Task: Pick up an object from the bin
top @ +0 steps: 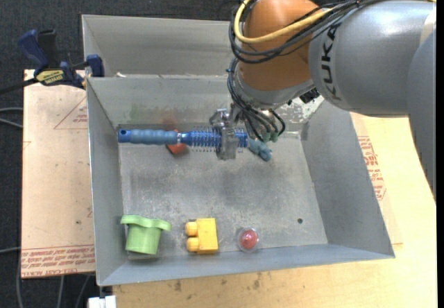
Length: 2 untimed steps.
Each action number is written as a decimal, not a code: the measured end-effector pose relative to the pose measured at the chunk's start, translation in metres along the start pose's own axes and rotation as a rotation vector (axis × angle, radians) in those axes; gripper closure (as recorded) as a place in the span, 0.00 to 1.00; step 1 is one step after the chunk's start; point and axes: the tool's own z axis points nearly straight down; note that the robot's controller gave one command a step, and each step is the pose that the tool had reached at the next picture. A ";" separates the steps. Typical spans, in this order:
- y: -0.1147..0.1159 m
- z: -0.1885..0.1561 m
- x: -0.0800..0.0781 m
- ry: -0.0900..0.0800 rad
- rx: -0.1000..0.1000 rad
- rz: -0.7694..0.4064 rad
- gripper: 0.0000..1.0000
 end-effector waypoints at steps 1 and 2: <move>0.066 0.135 -0.005 0.013 0.005 0.288 1.00; 0.061 -0.056 -0.013 0.002 0.000 0.253 1.00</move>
Offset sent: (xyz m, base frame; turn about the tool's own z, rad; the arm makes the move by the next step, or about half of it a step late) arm -0.0015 0.0682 -0.1329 0.2871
